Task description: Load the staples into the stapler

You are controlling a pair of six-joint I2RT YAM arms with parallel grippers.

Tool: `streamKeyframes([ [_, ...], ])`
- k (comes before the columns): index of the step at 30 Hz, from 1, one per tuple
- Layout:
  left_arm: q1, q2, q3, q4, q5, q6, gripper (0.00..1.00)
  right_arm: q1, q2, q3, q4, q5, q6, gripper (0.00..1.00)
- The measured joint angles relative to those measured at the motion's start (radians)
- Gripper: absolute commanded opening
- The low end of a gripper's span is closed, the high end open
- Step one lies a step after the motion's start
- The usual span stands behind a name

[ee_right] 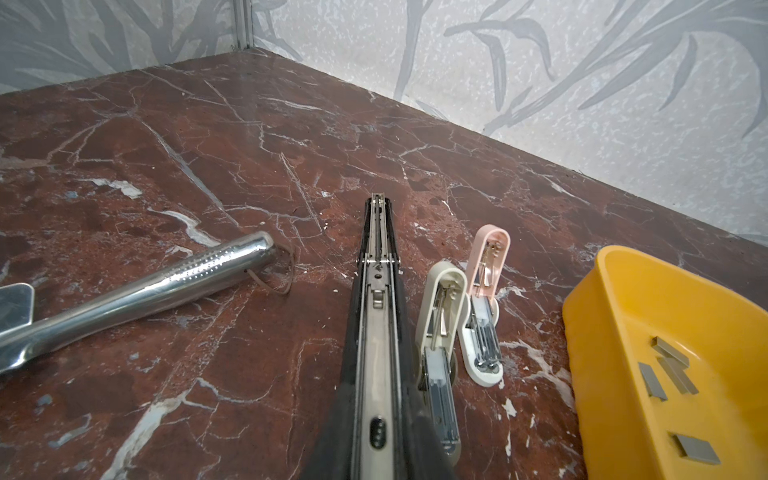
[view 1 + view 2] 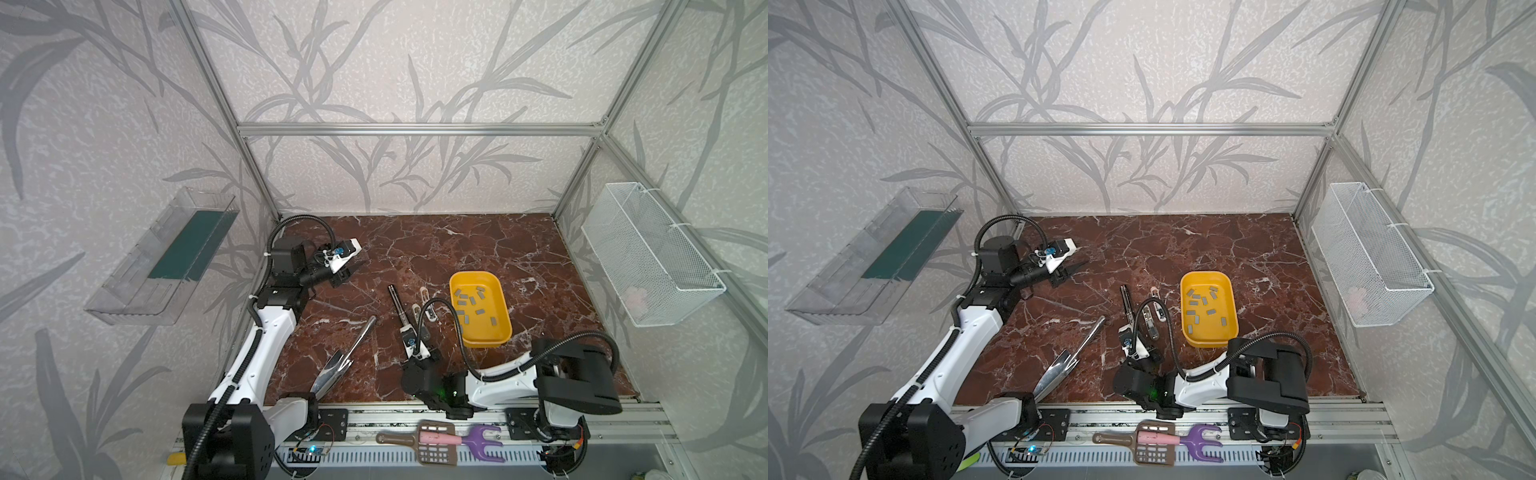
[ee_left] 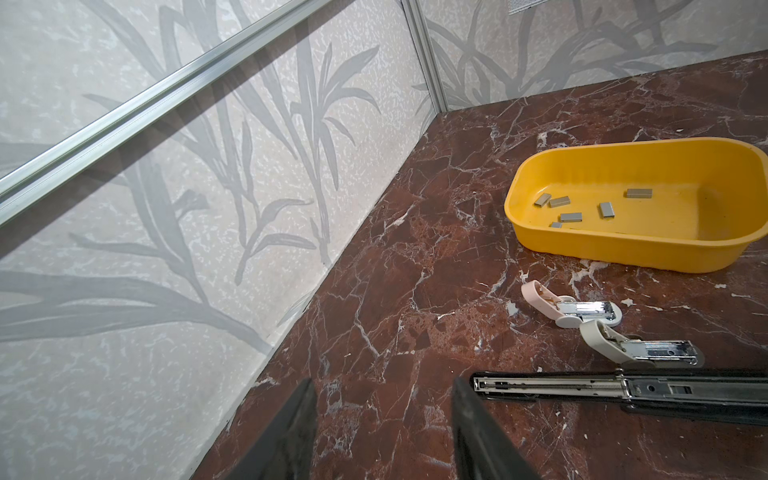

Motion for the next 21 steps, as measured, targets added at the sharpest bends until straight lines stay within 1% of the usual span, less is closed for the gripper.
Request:
streamKeyframes([
  [6,0.000,0.000,0.000,0.000,0.001,0.000,0.53,0.000,0.062,0.010,-0.001,0.002,0.047,0.01],
  [12,0.000,0.000,0.000,0.000,0.001,0.000,0.53,-0.012,0.065,0.012,-0.024,0.000,0.108,0.01],
  [13,0.000,0.000,0.000,0.000,0.001,0.000,0.53,-0.015,0.065,0.014,-0.035,-0.004,0.123,0.02],
  [16,0.000,0.000,0.000,0.000,0.001,0.000,0.53,-0.031,0.065,0.020,-0.076,-0.018,0.162,0.12],
  [21,0.000,0.000,0.000,0.000,0.001,0.000,0.53,-0.045,0.066,0.036,-0.111,-0.040,0.196,0.17],
])
